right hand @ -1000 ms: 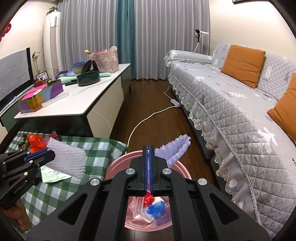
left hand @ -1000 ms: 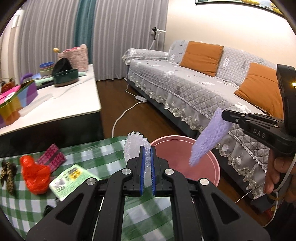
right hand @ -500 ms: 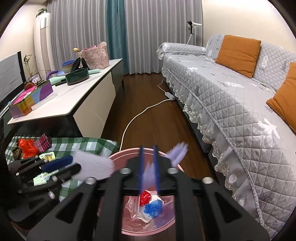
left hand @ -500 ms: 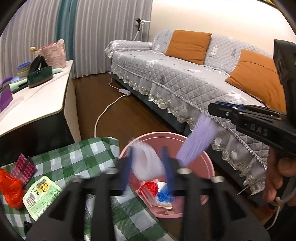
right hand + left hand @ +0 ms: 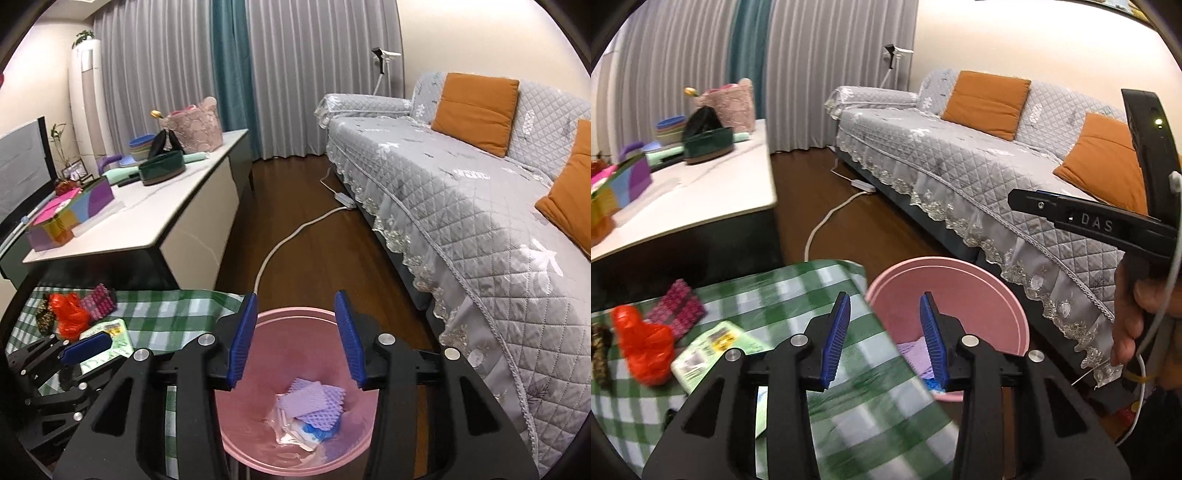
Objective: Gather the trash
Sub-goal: 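Move both open tools back over the table toward the remaining trash, then grasp the camo-print cloth with the left tool, then grasp the green printed packet with the right tool while the left tool holds the camo cloth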
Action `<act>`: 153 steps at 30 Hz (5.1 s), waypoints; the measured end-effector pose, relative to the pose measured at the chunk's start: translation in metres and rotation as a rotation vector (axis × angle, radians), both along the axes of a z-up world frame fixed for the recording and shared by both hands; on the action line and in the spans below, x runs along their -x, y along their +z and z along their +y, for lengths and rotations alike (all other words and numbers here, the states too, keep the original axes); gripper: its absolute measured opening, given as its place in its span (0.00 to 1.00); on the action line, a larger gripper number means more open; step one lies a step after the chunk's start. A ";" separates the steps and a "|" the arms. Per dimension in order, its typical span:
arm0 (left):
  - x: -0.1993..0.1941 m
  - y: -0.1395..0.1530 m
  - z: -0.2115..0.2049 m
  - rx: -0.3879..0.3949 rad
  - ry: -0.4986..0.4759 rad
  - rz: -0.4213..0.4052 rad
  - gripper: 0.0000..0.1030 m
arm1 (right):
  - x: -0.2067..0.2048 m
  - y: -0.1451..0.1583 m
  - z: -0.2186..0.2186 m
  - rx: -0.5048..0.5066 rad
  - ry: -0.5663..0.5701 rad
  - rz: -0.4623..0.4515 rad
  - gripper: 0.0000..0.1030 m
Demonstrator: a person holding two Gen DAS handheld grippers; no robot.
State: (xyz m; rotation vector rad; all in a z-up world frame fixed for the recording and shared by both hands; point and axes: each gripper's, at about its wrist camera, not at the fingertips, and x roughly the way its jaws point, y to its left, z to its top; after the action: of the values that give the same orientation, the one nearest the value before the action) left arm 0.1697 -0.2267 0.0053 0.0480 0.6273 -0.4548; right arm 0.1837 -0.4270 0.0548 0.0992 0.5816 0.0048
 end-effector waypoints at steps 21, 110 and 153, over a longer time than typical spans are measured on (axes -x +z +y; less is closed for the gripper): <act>0.072 0.039 0.203 -0.007 0.370 -0.090 0.32 | 0.009 0.001 0.135 -0.091 0.276 0.011 0.40; 0.064 0.024 0.244 -0.052 0.516 -0.056 0.01 | 0.028 -0.001 0.191 0.041 0.494 -0.019 0.00; 0.068 0.022 0.255 0.024 0.517 -0.060 0.01 | 0.018 -0.068 0.248 0.413 0.509 0.078 0.01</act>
State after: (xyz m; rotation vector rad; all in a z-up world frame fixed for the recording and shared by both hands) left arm 0.1020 0.0284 0.0273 -0.1213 0.5506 0.0394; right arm 0.1656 -0.1789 -0.0127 -0.4534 0.6621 0.3748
